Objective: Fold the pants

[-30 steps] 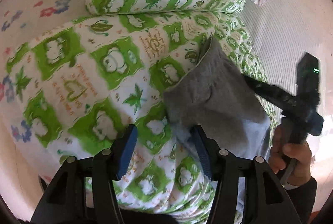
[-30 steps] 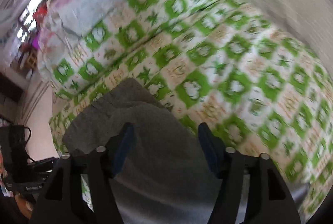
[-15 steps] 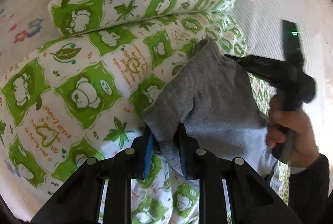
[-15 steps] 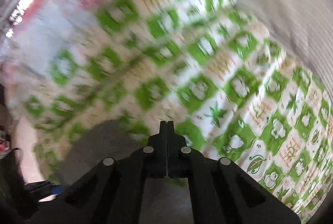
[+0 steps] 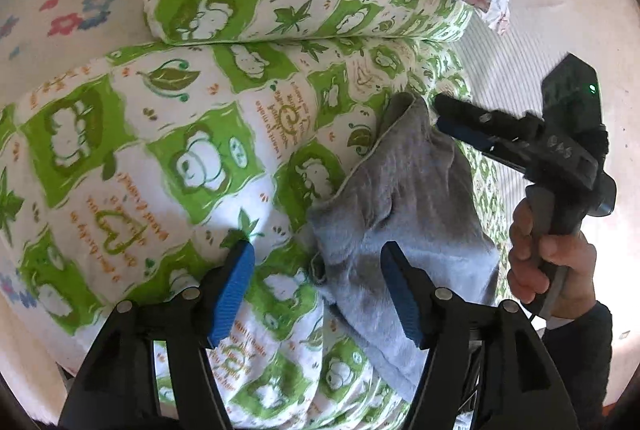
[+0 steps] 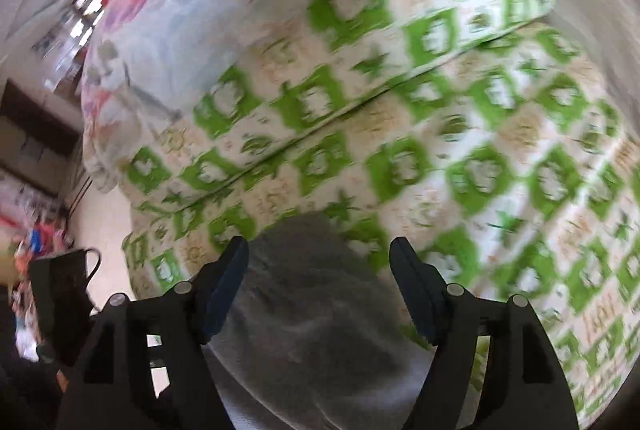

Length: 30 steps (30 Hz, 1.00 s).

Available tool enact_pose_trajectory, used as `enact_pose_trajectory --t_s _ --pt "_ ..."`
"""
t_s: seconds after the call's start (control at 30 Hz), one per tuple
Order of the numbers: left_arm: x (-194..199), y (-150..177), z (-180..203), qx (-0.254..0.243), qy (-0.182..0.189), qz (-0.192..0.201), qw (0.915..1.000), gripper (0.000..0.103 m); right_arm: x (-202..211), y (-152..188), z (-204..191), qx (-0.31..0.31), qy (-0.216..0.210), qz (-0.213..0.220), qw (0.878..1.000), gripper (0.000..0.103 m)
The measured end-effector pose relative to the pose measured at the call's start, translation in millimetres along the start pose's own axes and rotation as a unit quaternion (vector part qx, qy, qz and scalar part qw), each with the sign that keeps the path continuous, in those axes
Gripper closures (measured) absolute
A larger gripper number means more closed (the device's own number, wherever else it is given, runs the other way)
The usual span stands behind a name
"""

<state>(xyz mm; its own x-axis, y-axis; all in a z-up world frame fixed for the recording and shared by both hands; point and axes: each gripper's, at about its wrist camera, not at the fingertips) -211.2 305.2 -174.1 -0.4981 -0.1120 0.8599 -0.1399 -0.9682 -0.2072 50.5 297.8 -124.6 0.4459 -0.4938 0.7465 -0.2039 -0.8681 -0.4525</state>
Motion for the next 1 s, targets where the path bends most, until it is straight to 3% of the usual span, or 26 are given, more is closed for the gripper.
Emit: enact_pose_trajectory --t_s 0.1,0.13,0.2,0.23,0.27,0.33,0.6,0.8,1.0 --pt "-8 -5 8 -0.002 -0.009 0.005 0.9999 0.034 -34 -1 1 0.007 0.012 -0.048 0.999 0.031" --pt "-11 -6 13 -0.009 -0.014 0.01 0.9998 0.034 -44 -1 -1 0.013 0.015 -0.057 0.998 0.046" --pt "-13 -6 22 -0.031 -0.023 0.021 0.999 0.037 -56 -2 -9 0.031 0.039 -0.061 0.997 0.063" --pt "-14 -7 25 -0.038 -0.023 0.026 0.9987 0.058 -56 -4 -11 0.031 0.04 -0.056 0.997 0.073" --pt "-13 -8 25 -0.041 -0.019 0.03 0.9985 0.087 -51 -8 -14 0.026 0.039 -0.044 0.998 0.079" --pt "-10 -13 20 -0.027 0.02 0.032 0.9989 0.09 -39 -18 -17 0.011 0.031 -0.021 0.999 0.09" --pt "20 -3 37 -0.046 0.06 0.054 0.9957 0.095 20 -13 -24 0.007 0.005 0.036 0.999 0.092" --pt "48 9 75 -0.078 0.098 0.067 0.9899 0.095 75 9 -31 -0.007 -0.023 0.083 0.996 0.092" --pt "65 26 106 -0.116 0.102 0.081 0.9847 0.095 130 46 -37 -0.015 -0.02 0.12 0.992 0.092"
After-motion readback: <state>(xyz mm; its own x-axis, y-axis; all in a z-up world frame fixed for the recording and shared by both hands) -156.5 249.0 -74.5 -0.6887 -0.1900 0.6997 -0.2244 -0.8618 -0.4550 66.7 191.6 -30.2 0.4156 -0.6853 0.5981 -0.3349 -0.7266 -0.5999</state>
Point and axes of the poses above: each gripper's, at about its wrist camera, not at the fingertips, and x roughly against the way its jaws point, z to its right, y to its underside, and after that the axes turned 12 degrees about -y, right-handed
